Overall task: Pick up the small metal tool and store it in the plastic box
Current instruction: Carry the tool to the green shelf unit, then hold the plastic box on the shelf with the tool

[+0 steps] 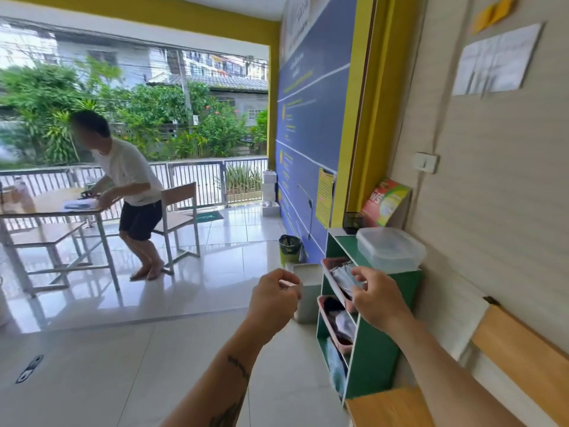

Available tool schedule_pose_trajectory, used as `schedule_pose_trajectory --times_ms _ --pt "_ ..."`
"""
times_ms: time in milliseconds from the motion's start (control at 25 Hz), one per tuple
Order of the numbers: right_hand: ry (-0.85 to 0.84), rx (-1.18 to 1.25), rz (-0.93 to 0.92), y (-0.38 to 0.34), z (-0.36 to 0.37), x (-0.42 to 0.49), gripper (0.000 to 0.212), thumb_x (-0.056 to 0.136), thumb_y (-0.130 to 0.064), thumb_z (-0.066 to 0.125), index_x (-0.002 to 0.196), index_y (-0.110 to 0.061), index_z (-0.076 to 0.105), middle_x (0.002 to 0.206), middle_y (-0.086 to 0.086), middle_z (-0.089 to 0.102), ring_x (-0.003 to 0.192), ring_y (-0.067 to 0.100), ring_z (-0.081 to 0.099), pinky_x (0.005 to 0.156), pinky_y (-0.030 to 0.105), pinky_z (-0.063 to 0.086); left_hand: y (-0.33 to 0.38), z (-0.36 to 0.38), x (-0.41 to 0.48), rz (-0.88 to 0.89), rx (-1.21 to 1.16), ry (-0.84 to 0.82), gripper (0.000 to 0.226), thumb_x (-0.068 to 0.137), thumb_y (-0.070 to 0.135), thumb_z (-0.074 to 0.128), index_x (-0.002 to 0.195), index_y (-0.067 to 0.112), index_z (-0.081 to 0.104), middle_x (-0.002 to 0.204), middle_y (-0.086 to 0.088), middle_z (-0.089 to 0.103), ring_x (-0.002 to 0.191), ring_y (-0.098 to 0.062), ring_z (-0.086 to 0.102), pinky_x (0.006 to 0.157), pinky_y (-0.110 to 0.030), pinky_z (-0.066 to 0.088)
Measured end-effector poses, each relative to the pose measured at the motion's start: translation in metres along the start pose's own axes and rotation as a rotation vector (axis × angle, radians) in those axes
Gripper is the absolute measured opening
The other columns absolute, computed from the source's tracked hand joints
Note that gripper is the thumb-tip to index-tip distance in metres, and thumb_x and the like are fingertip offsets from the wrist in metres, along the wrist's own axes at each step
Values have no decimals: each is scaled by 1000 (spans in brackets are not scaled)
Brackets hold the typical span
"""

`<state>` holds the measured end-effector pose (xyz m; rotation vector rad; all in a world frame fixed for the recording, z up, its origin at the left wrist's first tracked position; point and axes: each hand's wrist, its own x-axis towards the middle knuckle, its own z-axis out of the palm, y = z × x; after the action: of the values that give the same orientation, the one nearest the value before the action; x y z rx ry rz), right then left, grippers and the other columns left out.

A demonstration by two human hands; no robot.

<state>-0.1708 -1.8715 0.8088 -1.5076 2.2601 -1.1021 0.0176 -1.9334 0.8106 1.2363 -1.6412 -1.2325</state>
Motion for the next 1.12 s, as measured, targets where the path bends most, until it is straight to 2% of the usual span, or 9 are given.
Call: schedule_pose_trajectory --times_ms 120,240,360,560,720,800,920,960,1120 --pt "14 32 26 -7 22 68 30 90 -13 54 119 -18 62 106 0 58 94 18 56 84 30 43 5 -3 84 17 26 -64 23 82 6 52 90 19 69 82 -4 71 60 -17 57 45 -18 41" --pt "38 7 70 5 30 131 34 90 -19 54 124 -20 59 122 5 59 108 20 55 95 34 43 14 16 162 22 32 -137 24 78 5 50 85 19 68 89 -11 71 68 -23 58 56 -22 44" --pt "55 -30 134 35 28 192 46 88 -20 54 135 -18 53 136 5 55 122 22 53 104 39 42 19 52 231 32 19 -179 24 79 0 49 82 13 68 80 -9 66 64 -20 55 55 -23 42" --pt "92 -102 183 91 16 289 42 89 -18 52 131 -14 56 133 8 57 118 23 54 101 35 42 25 126 334 -59 -55 -273 39 83 -10 38 104 1 69 77 -5 60 63 -16 50 54 -24 36" --pt "40 -149 186 126 16 363 43 87 -23 50 130 -21 55 133 2 58 119 19 53 101 37 43 25 171 408 -43 -33 -337 41 89 -13 30 105 6 63 82 -3 61 62 -11 52 49 -16 42" --pt "23 -176 196 139 20 389 46 86 -22 49 131 -19 55 133 3 57 119 19 53 102 38 44 19 190 439 -32 0 -354 42 88 -11 31 107 7 64 92 -8 64 64 -16 56 54 -22 46" --pt "2 -203 242 165 33 422 45 86 -21 49 131 -19 54 135 3 54 121 20 52 103 37 43 7 223 489 -13 -16 -394 38 88 -9 34 93 11 67 96 -14 66 66 -20 65 72 -43 59" --pt "3 -217 255 174 37 432 44 87 -21 49 131 -20 54 136 3 53 121 20 52 103 37 43 3 233 503 -4 -18 -409 37 88 -8 37 90 13 68 96 -15 67 67 -21 68 77 -48 59" --pt "19 -277 339 207 62 470 45 89 -22 49 134 -19 51 139 1 50 125 20 48 103 34 42 -18 271 567 13 -1 -444 27 86 -6 48 87 17 63 87 -9 69 74 -27 75 73 -43 61"
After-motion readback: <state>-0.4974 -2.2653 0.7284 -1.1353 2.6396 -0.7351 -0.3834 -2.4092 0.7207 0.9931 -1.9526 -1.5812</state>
